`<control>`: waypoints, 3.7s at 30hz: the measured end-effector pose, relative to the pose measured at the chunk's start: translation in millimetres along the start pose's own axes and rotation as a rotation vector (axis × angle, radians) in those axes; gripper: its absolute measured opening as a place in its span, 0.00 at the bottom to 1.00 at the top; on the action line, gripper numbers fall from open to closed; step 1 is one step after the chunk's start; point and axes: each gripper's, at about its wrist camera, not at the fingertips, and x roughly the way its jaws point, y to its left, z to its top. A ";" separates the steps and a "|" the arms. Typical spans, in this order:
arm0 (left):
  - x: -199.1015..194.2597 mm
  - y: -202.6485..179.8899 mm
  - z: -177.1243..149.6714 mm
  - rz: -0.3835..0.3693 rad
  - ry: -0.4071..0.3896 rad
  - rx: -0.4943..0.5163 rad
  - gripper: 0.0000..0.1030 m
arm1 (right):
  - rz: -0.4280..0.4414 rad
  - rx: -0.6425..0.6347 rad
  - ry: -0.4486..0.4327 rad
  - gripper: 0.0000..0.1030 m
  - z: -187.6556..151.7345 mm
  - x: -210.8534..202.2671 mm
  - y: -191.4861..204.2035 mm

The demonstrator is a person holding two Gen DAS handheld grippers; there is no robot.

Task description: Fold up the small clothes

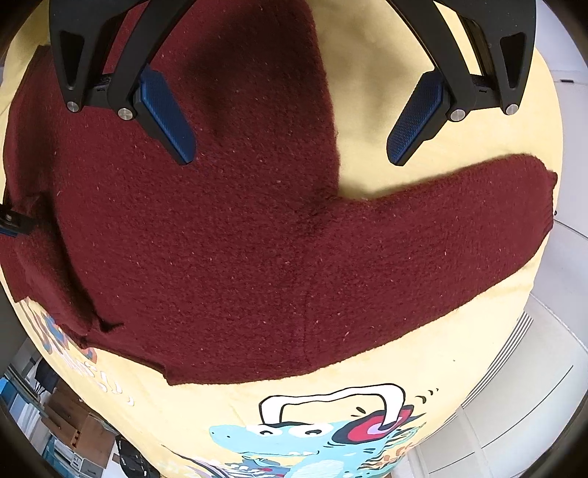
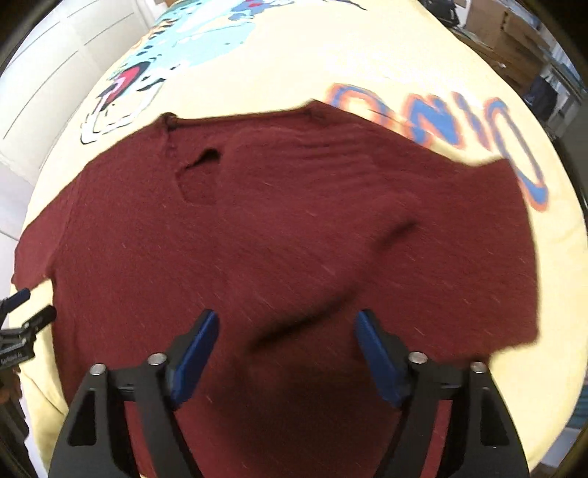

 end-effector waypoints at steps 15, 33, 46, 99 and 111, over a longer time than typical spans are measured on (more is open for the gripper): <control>-21.0 -120.6 34.9 -0.126 -0.050 0.240 0.99 | -0.104 0.225 -0.028 0.78 -65.9 -21.4 -113.6; 40.6 -306.2 67.4 -0.070 0.074 0.610 0.93 | -0.062 0.292 -0.020 0.78 -75.4 -10.7 -146.4; -0.4 -200.6 84.1 -0.174 -0.005 0.394 0.09 | -0.064 0.294 -0.025 0.78 -77.6 -8.3 -146.8; 23.5 -24.4 75.8 -0.128 0.074 0.053 0.26 | -0.099 0.295 -0.005 0.78 -70.2 -0.9 -135.3; -45.5 7.7 70.3 -0.206 -0.072 0.028 0.10 | -0.040 0.326 -0.075 0.78 -29.2 -26.2 -149.8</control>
